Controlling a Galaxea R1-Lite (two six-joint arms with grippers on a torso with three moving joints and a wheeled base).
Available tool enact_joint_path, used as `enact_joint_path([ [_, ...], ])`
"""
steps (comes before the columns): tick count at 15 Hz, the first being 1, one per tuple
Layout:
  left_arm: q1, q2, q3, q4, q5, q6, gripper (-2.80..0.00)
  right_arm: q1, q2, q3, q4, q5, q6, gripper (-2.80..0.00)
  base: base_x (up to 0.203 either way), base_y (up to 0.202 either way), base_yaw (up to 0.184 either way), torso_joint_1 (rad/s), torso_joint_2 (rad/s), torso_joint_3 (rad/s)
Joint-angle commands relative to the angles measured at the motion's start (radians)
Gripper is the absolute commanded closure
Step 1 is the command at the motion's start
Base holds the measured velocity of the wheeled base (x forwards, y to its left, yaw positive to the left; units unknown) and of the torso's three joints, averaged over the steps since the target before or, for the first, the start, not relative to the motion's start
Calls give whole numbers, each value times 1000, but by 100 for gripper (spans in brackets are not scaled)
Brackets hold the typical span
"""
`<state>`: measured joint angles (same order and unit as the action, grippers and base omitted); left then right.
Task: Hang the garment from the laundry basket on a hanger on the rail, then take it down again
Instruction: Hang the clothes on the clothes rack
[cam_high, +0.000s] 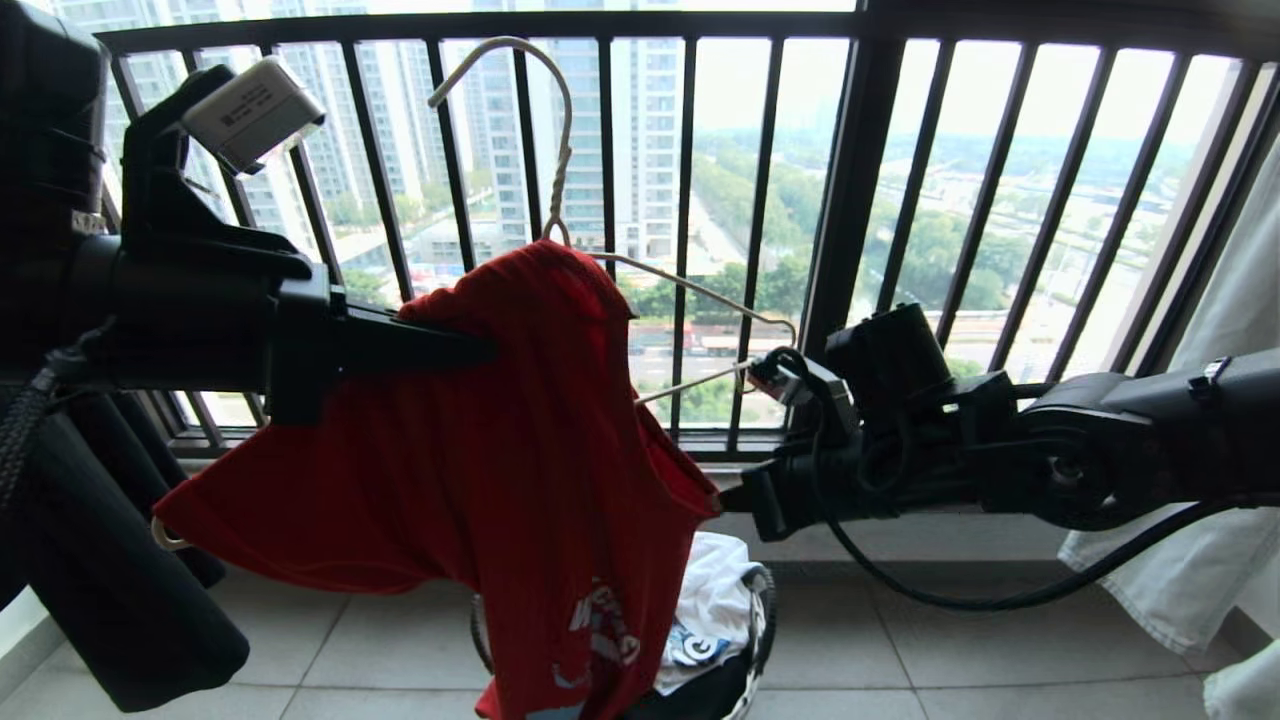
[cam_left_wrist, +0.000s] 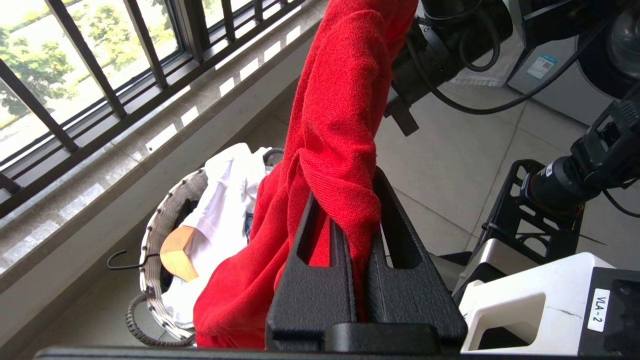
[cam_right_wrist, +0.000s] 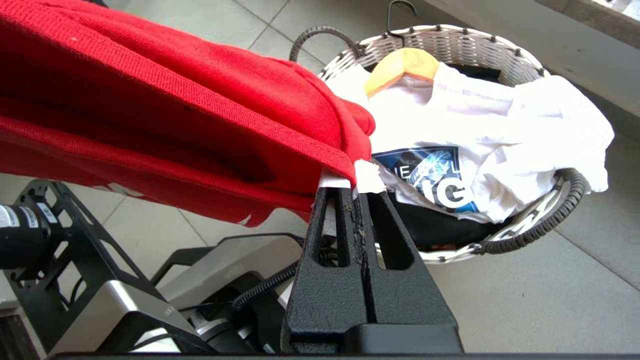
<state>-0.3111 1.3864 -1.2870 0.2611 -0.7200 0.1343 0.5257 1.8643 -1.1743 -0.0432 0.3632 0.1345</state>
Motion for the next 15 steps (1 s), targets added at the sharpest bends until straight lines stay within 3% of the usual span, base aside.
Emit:
enact_joint_path([
  [1, 0, -22, 3, 1, -5, 1, 0, -47, -5, -21, 1, 3, 1, 0, 0, 0, 0, 0, 0, 0],
  [10, -27, -15, 20, 3, -12, -7, 0, -171, -19, -81, 7, 10, 2, 0, 0, 0, 0, 0, 0, 0],
  [15, -39, 35, 32, 3, -10, 32, 0, -220, -33, -118, 55, 16, 2, 0, 0, 0, 0, 0, 0, 0],
])
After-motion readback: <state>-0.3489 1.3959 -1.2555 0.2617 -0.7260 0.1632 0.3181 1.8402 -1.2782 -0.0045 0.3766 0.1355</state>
